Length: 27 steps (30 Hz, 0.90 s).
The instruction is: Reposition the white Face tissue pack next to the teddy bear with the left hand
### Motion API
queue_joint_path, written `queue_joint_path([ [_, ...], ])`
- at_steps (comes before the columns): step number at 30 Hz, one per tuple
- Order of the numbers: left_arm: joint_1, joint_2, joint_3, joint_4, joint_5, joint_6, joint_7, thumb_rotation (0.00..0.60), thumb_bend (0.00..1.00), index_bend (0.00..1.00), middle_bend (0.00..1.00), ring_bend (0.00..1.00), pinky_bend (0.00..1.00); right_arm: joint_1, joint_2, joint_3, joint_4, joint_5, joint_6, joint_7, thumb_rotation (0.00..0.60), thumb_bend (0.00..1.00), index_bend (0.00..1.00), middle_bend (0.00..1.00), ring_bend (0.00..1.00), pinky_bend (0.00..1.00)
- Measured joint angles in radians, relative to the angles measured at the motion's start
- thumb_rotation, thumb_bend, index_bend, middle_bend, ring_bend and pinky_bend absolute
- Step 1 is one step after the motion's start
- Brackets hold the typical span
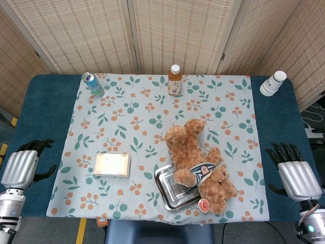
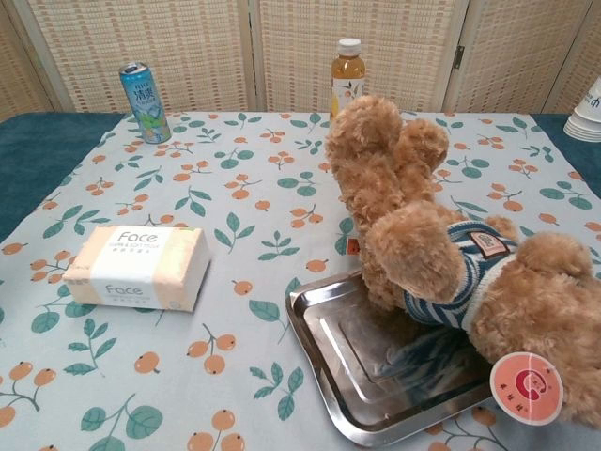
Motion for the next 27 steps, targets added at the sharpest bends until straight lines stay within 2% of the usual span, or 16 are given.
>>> queue_joint_path([
  [6, 0.004, 0.0, 0.006, -0.003, 0.013, 0.002, 0.009, 0.6, 0.27, 0.25, 0.3, 0.19, 0.23, 0.0, 0.008, -0.002, -0.006, -0.006, -0.006, 0.014, 0.6, 0.12, 0.15, 0.05, 0.0, 0.0],
  [11, 0.003, -0.004, 0.017, -0.019, 0.028, -0.011, 0.015, 0.6, 0.27, 0.18, 0.3, 0.19, 0.25, 0.004, 0.01, 0.003, -0.01, 0.003, -0.011, 0.023, 0.6, 0.12, 0.15, 0.05, 0.0, 0.0],
  [17, -0.024, -0.016, 0.0, -0.02, 0.015, -0.031, 0.023, 0.6, 0.27, 0.24, 0.3, 0.19, 0.24, 0.017, 0.0, 0.02, 0.008, 0.043, -0.02, 0.03, 0.6, 0.12, 0.15, 0.04, 0.0, 0.0],
  [27, -0.063, -0.059, 0.011, -0.076, 0.012, -0.06, 0.134, 0.6, 0.27, 0.24, 0.29, 0.19, 0.24, 0.028, 0.002, 0.022, 0.006, 0.034, -0.034, 0.041, 0.6, 0.12, 0.15, 0.04, 0.0, 0.0],
])
